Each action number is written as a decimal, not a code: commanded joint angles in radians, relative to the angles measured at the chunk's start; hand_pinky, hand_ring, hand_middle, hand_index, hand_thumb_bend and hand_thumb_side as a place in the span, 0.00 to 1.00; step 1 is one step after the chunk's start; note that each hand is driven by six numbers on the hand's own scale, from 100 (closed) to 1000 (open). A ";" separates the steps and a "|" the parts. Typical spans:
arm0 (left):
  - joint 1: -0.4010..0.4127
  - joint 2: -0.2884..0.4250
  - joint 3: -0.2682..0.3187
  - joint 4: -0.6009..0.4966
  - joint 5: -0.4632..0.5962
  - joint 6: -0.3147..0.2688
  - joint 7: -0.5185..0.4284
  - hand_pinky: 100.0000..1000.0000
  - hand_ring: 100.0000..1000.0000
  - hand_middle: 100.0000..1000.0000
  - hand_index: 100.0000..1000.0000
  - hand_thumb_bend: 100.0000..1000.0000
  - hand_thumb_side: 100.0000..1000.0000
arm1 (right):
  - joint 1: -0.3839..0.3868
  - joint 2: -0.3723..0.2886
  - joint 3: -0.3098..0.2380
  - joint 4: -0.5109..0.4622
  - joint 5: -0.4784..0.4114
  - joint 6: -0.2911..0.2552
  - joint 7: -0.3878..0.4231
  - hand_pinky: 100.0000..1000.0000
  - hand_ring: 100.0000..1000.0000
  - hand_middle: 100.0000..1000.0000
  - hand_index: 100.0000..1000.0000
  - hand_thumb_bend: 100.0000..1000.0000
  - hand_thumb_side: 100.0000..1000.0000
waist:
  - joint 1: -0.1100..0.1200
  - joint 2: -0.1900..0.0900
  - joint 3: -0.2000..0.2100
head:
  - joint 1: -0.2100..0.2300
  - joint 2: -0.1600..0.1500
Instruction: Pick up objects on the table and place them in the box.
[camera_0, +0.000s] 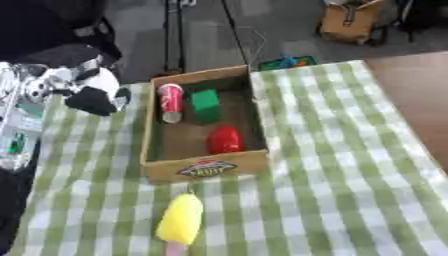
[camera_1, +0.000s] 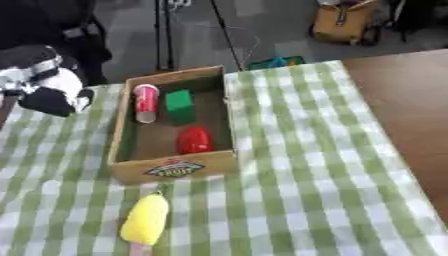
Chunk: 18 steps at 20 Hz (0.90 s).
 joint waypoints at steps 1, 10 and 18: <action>-0.057 0.008 -0.009 0.013 0.010 -0.013 0.001 0.04 0.39 0.43 0.50 0.00 0.17 | -0.013 -0.024 0.006 -0.024 -0.012 -0.015 -0.005 0.37 0.38 0.24 0.39 0.00 0.70 | -0.001 -0.024 -0.012 | 0.013 -0.010; -0.140 -0.033 -0.042 0.123 -0.010 -0.037 0.001 0.07 0.39 0.43 0.50 0.00 0.16 | -0.024 -0.027 0.017 -0.024 -0.026 -0.020 0.008 0.37 0.38 0.24 0.39 0.00 0.70 | 0.012 -0.019 -0.056 | 0.048 -0.029; -0.160 -0.075 -0.051 0.197 -0.061 -0.046 0.001 0.09 0.40 0.43 0.50 0.00 0.16 | -0.031 -0.028 0.020 -0.024 -0.034 -0.023 0.015 0.37 0.38 0.24 0.39 0.00 0.70 | 0.015 -0.011 -0.079 | 0.064 -0.038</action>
